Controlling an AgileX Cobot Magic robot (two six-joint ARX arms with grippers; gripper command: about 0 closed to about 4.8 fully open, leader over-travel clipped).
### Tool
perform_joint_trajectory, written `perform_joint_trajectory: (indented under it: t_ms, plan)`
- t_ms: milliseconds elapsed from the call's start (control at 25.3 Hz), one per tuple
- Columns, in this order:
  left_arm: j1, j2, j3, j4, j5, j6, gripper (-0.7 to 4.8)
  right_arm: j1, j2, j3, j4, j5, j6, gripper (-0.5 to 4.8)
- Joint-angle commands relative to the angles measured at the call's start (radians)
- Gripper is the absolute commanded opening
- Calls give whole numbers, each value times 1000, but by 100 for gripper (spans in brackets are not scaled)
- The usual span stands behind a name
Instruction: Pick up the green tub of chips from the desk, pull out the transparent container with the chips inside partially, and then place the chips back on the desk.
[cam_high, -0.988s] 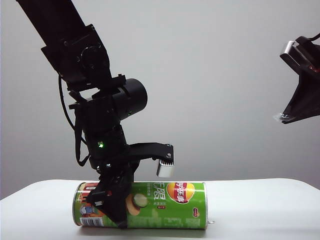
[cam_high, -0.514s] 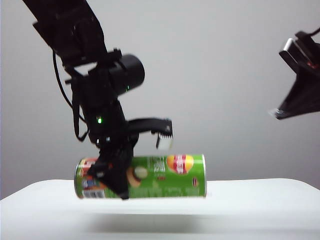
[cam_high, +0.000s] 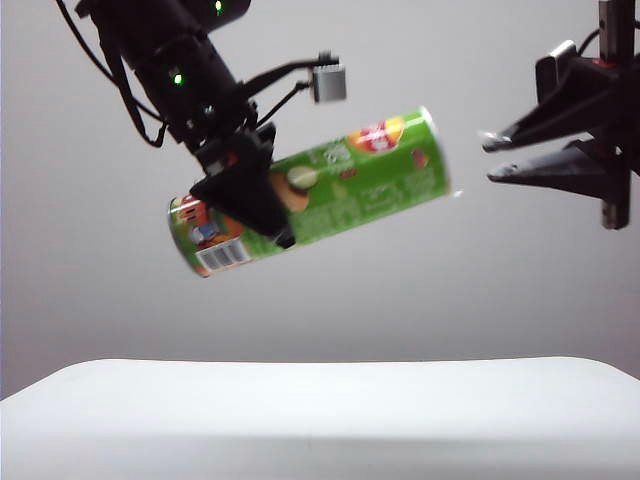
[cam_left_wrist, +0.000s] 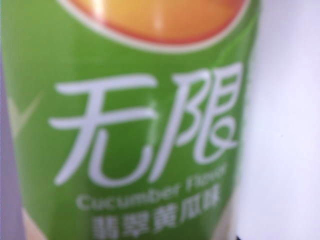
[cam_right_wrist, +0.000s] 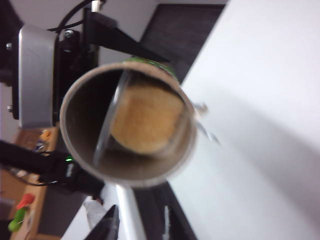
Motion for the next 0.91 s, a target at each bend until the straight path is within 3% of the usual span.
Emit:
perform_joint_trajectory:
  t_ms: [40,514,593,711,909]
  plan:
    - [-14,-3,5,-26,30,-7,277,41,-3,5,86,-27,72,118]
    - [-77,-2,5,-16,27,-27,277,137,-4,5,163,6,169,116]
    - [-77,-2,5,-13,26,-47,277,148,-4,5,164,11,169,88]
    - [-76,-3,5,-20,18,-66,277,158,-4,5,164,33,169,-7]
    - [-76,-3,5,-65,14,-66,277,156,-4,5,170,49,169,-8]
